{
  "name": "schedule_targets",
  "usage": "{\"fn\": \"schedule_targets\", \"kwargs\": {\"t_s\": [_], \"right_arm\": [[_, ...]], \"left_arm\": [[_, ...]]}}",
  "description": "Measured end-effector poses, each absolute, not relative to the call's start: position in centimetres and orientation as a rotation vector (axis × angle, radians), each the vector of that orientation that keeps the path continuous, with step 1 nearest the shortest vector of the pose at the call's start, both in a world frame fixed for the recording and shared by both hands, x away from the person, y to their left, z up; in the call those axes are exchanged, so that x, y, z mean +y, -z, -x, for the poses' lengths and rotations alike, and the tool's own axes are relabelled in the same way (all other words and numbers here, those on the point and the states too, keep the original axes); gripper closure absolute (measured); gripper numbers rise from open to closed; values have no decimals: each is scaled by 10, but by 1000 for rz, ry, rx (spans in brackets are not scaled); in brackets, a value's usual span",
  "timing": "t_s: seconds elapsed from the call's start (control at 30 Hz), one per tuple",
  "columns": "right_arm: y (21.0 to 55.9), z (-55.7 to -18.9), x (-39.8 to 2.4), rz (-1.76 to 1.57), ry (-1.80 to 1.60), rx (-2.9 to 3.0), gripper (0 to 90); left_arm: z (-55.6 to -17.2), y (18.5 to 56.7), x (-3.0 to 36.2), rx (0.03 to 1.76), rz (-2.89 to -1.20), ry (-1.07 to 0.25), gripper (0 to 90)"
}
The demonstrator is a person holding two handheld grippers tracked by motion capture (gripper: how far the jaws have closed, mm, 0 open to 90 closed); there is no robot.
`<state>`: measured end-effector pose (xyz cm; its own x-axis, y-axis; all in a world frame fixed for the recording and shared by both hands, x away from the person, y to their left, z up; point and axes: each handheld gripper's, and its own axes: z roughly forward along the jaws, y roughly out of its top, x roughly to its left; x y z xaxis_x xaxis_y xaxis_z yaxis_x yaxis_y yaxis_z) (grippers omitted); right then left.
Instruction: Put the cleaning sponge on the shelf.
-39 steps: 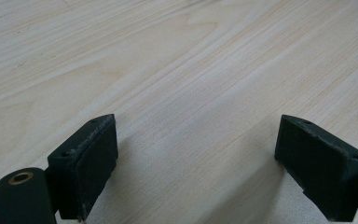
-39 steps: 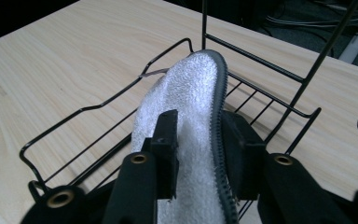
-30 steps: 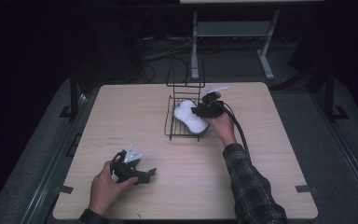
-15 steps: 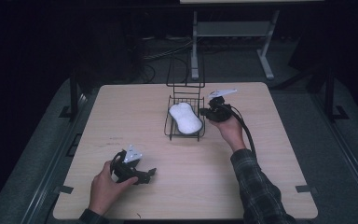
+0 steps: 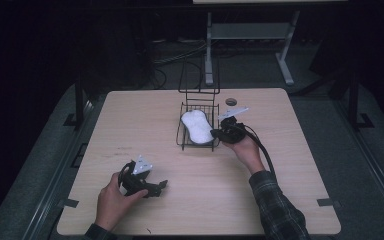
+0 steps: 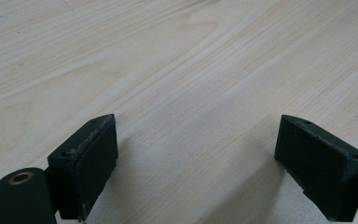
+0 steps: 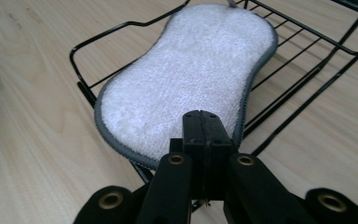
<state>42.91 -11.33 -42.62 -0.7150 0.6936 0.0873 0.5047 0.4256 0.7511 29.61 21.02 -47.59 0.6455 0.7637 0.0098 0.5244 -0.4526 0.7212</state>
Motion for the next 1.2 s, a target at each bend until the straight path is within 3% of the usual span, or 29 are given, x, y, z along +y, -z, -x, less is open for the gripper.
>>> {"fn": "schedule_targets", "kwargs": {"t_s": [0.63, 0.97, 1.03, 1.07, 1.2], "right_arm": [[431, -429, -77, -978, -1186, 2509, 899], [417, -418, -104, -1009, -1242, 2436, 895], [415, -416, -109, -1018, -1245, 2423, 855], [412, -412, -118, -1043, -1248, 2405, 753], [410, -403, -133, -1081, -1233, 2384, 613]], "left_arm": [[-296, 476, 210, 996, -2158, -437, 124], [-296, 476, 210, 995, -2160, -436, 124], [-296, 476, 210, 995, -2159, -436, 123], [-296, 476, 210, 996, -2159, -435, 124], [-296, 476, 210, 996, -2158, -437, 124]]}}
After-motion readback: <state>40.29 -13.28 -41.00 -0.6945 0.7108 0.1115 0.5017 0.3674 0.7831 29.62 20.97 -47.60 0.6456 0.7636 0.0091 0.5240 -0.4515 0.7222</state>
